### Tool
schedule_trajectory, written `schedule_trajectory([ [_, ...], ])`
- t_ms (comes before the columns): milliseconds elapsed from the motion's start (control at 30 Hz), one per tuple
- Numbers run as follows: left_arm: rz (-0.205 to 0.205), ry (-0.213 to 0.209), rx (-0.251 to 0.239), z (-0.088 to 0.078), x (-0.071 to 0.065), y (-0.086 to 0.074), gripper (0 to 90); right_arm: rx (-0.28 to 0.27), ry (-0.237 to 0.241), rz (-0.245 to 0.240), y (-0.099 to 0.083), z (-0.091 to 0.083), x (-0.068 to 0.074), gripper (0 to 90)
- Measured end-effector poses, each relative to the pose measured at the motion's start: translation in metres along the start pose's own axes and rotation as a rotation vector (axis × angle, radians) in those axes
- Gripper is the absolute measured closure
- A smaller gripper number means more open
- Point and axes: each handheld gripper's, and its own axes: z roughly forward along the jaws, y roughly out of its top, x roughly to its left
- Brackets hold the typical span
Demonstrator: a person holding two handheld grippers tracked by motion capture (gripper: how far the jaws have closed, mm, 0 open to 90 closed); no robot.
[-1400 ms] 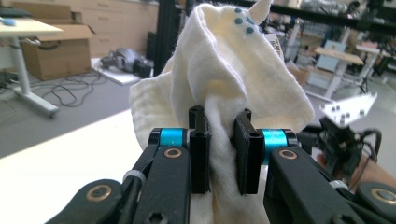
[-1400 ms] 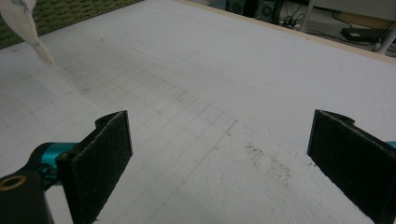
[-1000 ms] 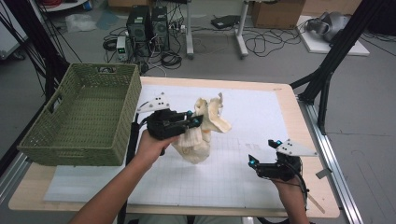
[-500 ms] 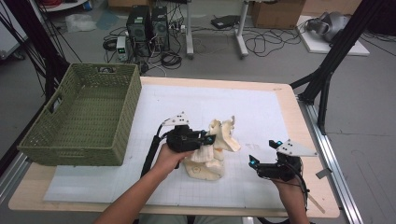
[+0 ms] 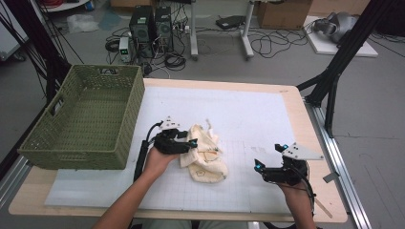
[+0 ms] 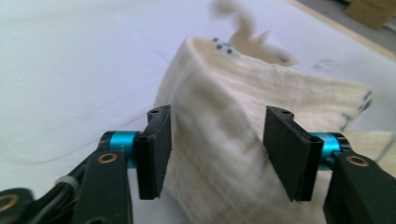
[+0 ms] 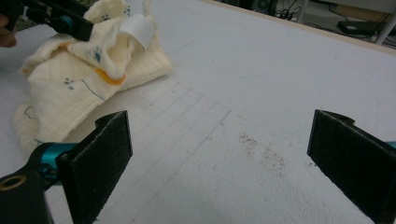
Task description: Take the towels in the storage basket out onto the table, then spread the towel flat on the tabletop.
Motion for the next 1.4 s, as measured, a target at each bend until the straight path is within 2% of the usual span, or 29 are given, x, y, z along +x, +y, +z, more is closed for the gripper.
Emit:
schedule_trajectory([
  [67,-0.001,0.038,-0.014,-0.011,0.007,-0.001,40.0,0.002,-0.002,0.000,0.000,0.000,0.000,5.7],
  [167,-0.008,0.058,-0.045,-0.026,0.012,-0.002,38.5,0.004,0.000,-0.005,0.000,0.001,0.001,5.7],
  [300,0.014,0.064,-0.104,-0.050,0.014,-0.003,37.5,0.010,0.001,-0.001,0.000,0.003,0.001,5.7],
  [367,0.015,0.058,-0.133,-0.058,0.012,-0.005,34.9,0.011,-0.001,-0.003,0.000,0.004,0.001,5.7],
  [433,0.015,0.077,-0.146,-0.063,0.010,-0.008,26.7,0.015,-0.002,-0.001,-0.001,0.005,0.001,5.7],
  [500,0.015,0.072,-0.154,-0.067,0.008,-0.010,17.4,0.017,-0.002,-0.004,-0.001,0.006,0.001,5.7],
  [567,0.024,0.048,-0.161,-0.068,0.008,-0.010,17.4,0.018,-0.002,-0.005,-0.001,0.007,0.001,5.7],
  [767,0.024,0.036,-0.191,-0.075,0.009,-0.010,17.4,0.017,-0.005,-0.003,-0.001,0.008,0.003,5.7],
  [1033,0.043,0.029,-0.175,-0.073,0.007,-0.011,17.6,0.021,-0.003,-0.009,0.000,0.009,0.003,5.7],
  [1233,0.034,0.031,-0.181,-0.073,0.009,-0.010,17.5,0.013,-0.008,-0.006,0.000,0.007,0.003,5.7],
  [1400,0.035,0.015,-0.173,-0.071,0.008,-0.011,17.6,0.012,-0.009,-0.004,-0.001,0.007,0.001,5.6],
])
